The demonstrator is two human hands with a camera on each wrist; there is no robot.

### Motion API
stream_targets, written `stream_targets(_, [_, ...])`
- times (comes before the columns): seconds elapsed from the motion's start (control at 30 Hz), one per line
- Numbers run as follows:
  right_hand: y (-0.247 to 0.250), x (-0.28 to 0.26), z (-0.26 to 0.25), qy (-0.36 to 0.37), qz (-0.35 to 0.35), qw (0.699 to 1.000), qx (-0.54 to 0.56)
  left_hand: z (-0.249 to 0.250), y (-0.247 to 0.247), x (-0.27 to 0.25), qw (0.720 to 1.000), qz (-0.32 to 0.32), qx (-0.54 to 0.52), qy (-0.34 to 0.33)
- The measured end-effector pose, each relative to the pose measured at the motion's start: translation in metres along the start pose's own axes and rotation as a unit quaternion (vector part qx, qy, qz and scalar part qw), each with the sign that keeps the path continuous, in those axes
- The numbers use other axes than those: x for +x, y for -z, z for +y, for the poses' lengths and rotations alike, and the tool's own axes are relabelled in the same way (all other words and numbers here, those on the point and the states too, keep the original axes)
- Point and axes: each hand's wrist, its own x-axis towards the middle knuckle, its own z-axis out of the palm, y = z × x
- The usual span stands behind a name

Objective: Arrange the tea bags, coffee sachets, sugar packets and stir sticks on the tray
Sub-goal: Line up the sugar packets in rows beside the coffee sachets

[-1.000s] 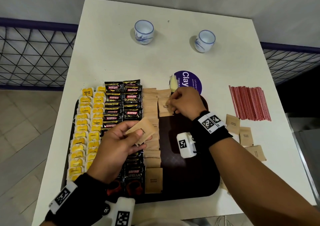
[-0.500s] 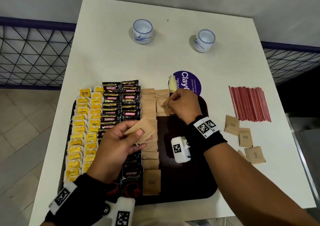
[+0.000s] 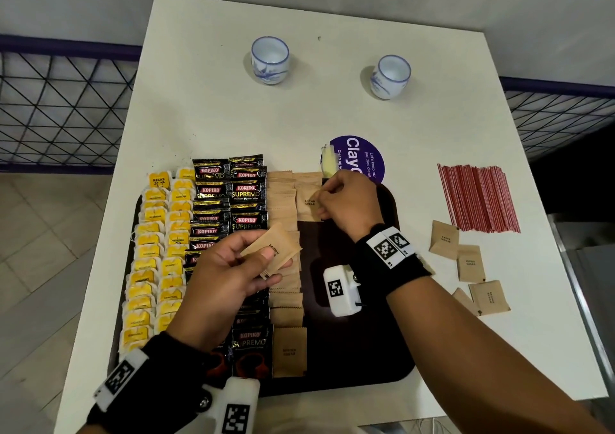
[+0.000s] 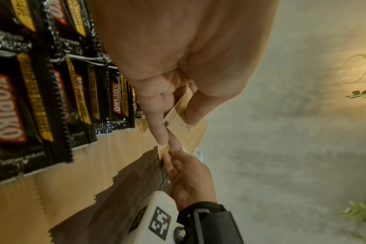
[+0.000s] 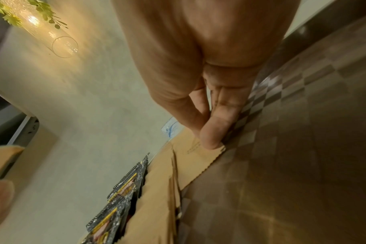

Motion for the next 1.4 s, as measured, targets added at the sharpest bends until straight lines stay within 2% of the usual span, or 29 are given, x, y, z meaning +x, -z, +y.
stream_targets(0.3, [0.001, -0.004, 0.003, 0.001, 0.006, 1.0, 0.026, 0.004, -0.002, 0.003, 0.998, -0.009, -0.06, 0.025])
stream_targets(0.43, [0.005, -0.01, 0.001, -0.014, -0.001, 0.998, 0.068, 0.003, -0.003, 0.004, 0.998, 0.007, -0.053, 0.015])
stream_targets(0.63, [0.021, -0.025, -0.003, -0.001, 0.014, 0.997, 0.071, 0.004, -0.007, 0.003, 0.999, 0.022, -0.024, -0.017])
stream_targets(0.73, [0.034, -0.046, -0.007, -0.011, -0.061, 0.986, 0.156, 0.005, -0.012, 0.004, 0.998, 0.034, -0.014, -0.043])
stream_targets(0.83, [0.045, -0.072, -0.007, -0.025, -0.177, 0.948, 0.263, 0.005, -0.018, 0.007, 0.997, 0.045, 0.012, -0.069])
stream_targets(0.9, [0.046, -0.083, -0.005, 0.0, -0.196, 0.94, 0.28, 0.004, -0.022, 0.01, 0.995, 0.047, 0.028, -0.081])
stream_targets(1.0, [0.039, -0.087, -0.002, 0.031, -0.165, 0.95, 0.264, 0.004, -0.03, 0.009, 0.994, 0.045, 0.046, -0.083])
stream_targets(1.17, [0.038, -0.083, 0.0, 0.026, -0.127, 0.959, 0.251, 0.004, -0.036, 0.007, 0.997, 0.037, 0.048, -0.048])
stream_targets(1.3, [0.046, -0.068, 0.006, -0.011, -0.099, 0.97, 0.224, 0.005, -0.027, -0.001, 0.995, 0.033, 0.083, -0.052])
stream_targets(1.4, [0.048, -0.047, 0.015, -0.057, -0.111, 0.976, 0.179, 0.003, -0.015, -0.01, 0.991, 0.031, 0.12, -0.058])
